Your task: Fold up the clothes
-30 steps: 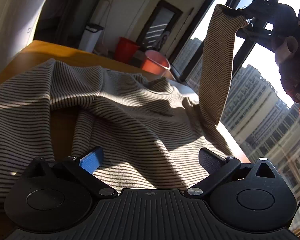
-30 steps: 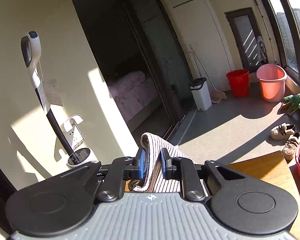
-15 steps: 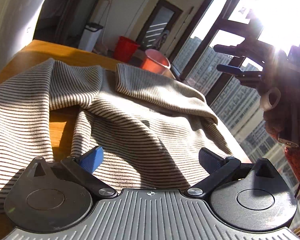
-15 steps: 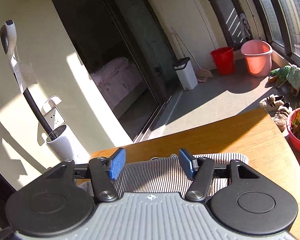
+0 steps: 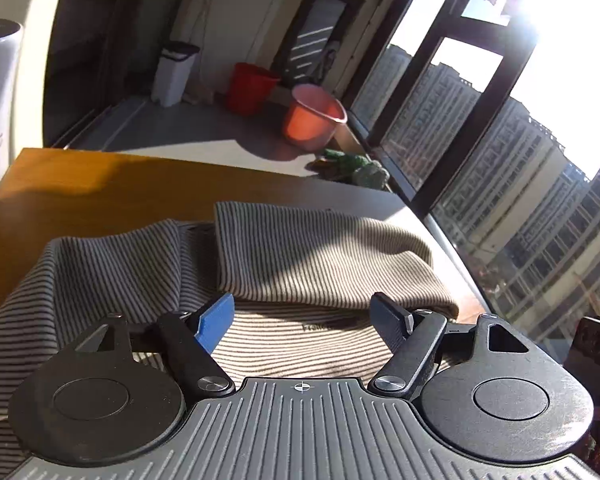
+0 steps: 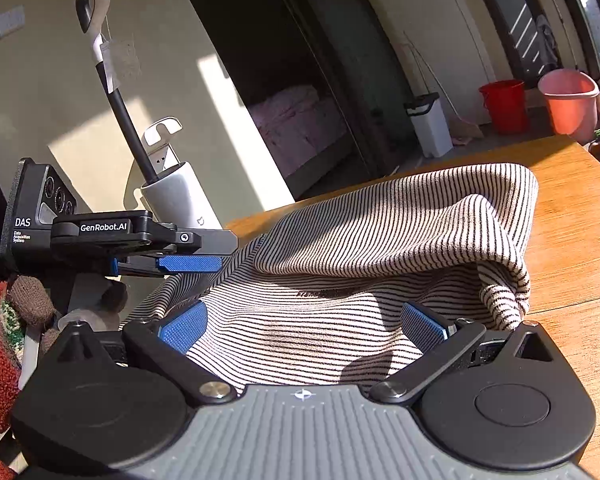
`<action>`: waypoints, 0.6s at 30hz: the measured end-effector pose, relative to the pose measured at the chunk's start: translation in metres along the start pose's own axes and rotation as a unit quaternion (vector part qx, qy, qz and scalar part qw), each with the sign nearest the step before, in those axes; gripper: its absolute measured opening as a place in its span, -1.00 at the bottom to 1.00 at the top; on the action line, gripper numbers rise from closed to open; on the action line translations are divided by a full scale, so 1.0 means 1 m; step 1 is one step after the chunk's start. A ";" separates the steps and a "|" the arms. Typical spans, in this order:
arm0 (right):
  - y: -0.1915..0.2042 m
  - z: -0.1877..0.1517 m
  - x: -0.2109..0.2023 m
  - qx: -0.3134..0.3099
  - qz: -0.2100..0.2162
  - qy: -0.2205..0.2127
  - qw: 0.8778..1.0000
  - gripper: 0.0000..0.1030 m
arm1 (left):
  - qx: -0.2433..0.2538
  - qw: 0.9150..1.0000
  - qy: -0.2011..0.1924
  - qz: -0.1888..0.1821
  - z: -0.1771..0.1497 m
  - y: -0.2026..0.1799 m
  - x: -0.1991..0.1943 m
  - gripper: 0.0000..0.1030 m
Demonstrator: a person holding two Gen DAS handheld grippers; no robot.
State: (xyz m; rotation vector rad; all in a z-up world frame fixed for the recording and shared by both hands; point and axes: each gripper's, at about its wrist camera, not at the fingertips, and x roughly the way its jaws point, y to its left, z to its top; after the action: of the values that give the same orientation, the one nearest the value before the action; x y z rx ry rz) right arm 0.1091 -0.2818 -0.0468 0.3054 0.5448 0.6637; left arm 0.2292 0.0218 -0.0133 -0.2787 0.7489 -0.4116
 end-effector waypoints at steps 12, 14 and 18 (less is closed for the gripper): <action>-0.013 -0.002 -0.005 0.041 0.019 -0.013 0.999 1.00 | 0.129 0.982 -0.042 0.132 0.000 -0.028 0.054 -0.91; -0.013 -0.003 -0.004 0.043 0.016 -0.016 0.999 1.00 | 0.131 0.984 -0.058 0.109 0.002 -0.033 0.039 -0.91; -0.007 0.000 -0.010 0.023 0.001 -0.033 0.999 1.00 | 0.112 0.987 -0.085 0.082 0.004 -0.036 0.007 -0.91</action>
State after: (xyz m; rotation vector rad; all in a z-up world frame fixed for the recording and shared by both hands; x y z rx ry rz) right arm 0.1055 -0.2934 -0.0461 0.3696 0.4981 0.6414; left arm 0.2269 -0.0131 -0.0007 -0.0390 0.5472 -0.3083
